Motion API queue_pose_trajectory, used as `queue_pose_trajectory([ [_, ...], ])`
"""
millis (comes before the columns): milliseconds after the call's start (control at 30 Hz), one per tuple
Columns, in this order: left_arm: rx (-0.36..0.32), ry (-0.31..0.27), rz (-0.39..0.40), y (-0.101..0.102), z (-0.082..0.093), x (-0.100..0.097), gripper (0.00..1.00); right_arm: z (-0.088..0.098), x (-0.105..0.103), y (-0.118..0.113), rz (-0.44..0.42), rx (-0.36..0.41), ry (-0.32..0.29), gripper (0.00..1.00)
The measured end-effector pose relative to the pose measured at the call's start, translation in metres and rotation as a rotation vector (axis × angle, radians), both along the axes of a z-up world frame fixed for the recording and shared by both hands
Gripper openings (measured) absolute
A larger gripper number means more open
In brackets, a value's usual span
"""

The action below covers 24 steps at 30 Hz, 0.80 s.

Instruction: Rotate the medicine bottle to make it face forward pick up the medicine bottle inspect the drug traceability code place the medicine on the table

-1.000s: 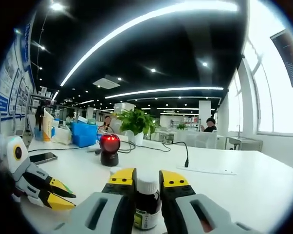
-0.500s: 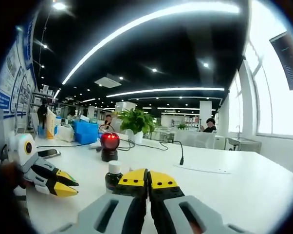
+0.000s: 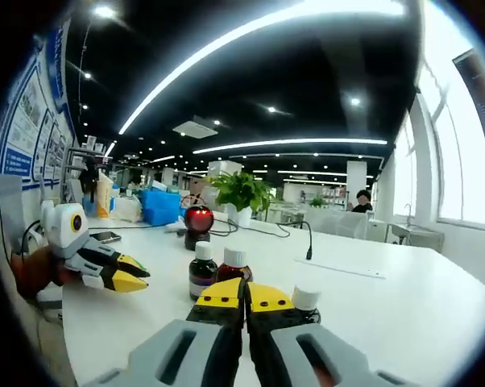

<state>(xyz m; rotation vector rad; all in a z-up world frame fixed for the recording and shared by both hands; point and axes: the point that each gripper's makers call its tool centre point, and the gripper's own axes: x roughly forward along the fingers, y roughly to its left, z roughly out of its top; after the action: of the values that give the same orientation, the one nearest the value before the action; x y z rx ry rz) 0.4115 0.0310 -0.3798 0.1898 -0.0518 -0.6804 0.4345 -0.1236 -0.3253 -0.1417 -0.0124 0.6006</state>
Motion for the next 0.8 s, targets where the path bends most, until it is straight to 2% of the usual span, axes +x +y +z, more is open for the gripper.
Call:
queue_pose_trajectory([
  [267, 0.001, 0.000, 0.003, 0.000, -0.001, 0.001, 0.04, -0.016, -0.009, -0.008, -0.013, -0.060, 0.005, 0.00],
  [567, 0.003, 0.001, 0.007, 0.001, -0.001, 0.001, 0.04, -0.033, -0.014, -0.013, -0.015, -0.051, 0.035, 0.00],
  [800, 0.007, 0.000, 0.011, 0.001, -0.001, 0.001, 0.04, -0.037, -0.012, -0.021, -0.019, -0.026, 0.050, 0.00],
])
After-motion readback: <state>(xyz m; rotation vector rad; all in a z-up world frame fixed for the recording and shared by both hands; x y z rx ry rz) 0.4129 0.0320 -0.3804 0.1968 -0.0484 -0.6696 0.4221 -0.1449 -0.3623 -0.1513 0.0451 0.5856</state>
